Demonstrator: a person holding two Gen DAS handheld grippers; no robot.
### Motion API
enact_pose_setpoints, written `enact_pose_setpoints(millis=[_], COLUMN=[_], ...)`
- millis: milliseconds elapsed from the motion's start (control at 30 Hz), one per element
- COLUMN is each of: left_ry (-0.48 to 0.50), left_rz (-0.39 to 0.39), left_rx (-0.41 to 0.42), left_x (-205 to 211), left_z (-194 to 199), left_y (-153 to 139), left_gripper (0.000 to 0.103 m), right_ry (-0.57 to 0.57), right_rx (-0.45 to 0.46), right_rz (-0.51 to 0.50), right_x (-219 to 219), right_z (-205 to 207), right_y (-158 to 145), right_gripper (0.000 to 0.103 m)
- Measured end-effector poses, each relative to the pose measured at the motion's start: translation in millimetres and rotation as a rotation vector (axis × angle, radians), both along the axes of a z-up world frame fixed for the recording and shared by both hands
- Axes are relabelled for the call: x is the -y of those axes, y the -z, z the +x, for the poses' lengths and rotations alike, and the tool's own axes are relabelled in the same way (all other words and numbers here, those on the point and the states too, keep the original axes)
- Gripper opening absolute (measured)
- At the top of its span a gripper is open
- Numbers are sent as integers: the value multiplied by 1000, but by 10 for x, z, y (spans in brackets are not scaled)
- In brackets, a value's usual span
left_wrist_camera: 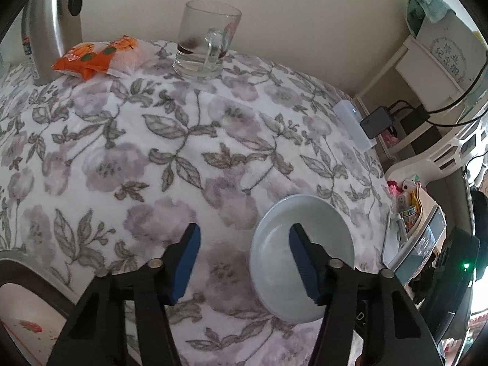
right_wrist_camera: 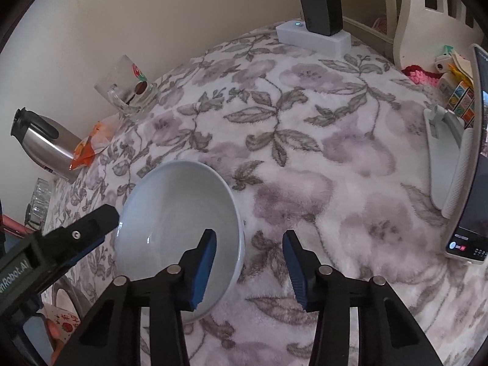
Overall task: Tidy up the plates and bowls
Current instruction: 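Grasp the white round bowl rim with both tools, then lift the round bowl with both tools and carry it over the basin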
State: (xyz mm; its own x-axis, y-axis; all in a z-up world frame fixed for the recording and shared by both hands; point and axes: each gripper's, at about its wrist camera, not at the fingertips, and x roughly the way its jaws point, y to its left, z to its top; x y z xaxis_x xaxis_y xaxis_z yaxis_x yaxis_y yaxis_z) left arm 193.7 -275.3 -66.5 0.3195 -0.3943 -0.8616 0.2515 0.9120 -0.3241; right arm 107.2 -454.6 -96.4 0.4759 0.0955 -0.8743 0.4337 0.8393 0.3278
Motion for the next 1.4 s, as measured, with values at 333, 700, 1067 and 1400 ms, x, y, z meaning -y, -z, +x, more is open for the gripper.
enact_pose_setpoints(millis=[333, 700, 1067, 1400], left_ry=[16, 42, 38, 46], left_rz=[-2, -32, -57, -95], left_rx=[-44, -48, -70, -26], left_x=[74, 89, 5, -107], left_z=[40, 5, -24, -185], left_y=[234, 212, 116, -276], left_gripper=[33, 10, 10, 10], right_ry=[-6, -28, -25, -15], right_rx=[9, 23, 1, 30], right_rz=[-3, -25, -33, -44], right_x=[-10, -98, -141, -229], right_z=[24, 15, -66, -226], right_y=[61, -35, -147, -481], right_gripper=[32, 16, 14, 14])
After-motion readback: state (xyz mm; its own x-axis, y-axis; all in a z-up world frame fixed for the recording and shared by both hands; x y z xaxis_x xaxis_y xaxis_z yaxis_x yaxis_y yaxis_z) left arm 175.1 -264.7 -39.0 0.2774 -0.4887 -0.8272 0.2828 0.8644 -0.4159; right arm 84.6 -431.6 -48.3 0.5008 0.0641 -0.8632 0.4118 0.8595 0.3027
